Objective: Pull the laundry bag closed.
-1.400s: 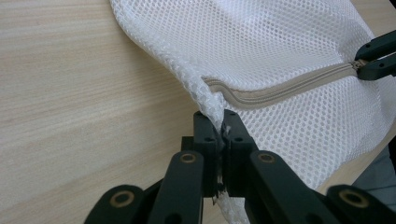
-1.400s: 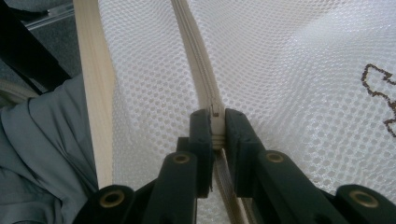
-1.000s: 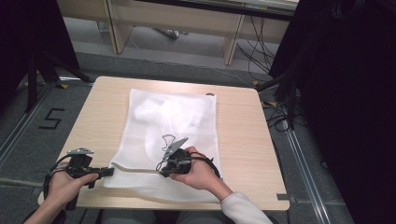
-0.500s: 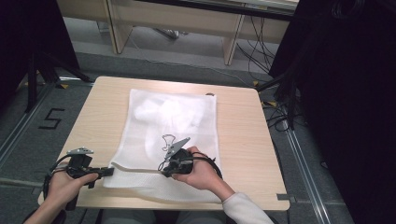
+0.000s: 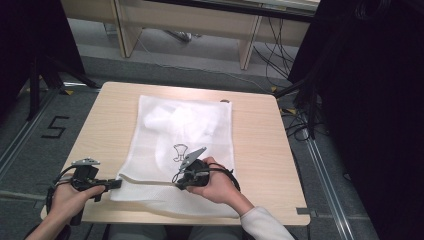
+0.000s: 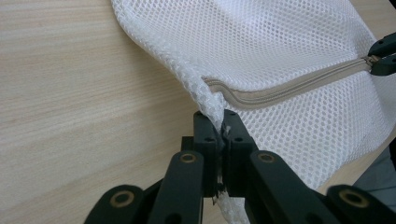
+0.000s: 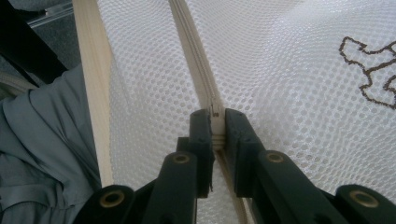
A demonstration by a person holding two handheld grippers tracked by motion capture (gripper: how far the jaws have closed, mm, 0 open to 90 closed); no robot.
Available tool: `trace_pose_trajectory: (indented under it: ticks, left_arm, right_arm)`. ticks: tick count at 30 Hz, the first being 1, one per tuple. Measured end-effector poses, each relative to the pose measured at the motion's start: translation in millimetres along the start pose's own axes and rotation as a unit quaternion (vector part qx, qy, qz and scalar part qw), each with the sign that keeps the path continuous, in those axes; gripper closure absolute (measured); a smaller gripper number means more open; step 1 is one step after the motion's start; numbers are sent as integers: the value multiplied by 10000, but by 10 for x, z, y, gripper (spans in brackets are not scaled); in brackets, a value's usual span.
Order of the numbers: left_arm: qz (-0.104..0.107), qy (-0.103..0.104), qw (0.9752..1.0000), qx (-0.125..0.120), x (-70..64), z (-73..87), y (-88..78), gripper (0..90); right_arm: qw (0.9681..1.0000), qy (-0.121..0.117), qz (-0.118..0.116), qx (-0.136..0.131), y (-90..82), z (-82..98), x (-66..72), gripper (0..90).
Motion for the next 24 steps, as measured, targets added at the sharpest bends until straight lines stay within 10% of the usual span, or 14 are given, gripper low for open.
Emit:
trace_pose_trajectory:
  ticks: [24]
  left_arm:
    - [-15, -5, 10000, -5, 3, 0, 2, 860]
  right_arm:
    - [10000, 26, 18, 17, -62, 59, -34, 827]
Point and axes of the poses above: each handheld gripper's, and its own axes: y roughly forward along the jaws, z roughly out of its underside, x roughly to its left, the point moved 10 cm from there along y, roughly forward along the jaws, and after that the axes turned 8 degrees about y, right-handed, at the moved point
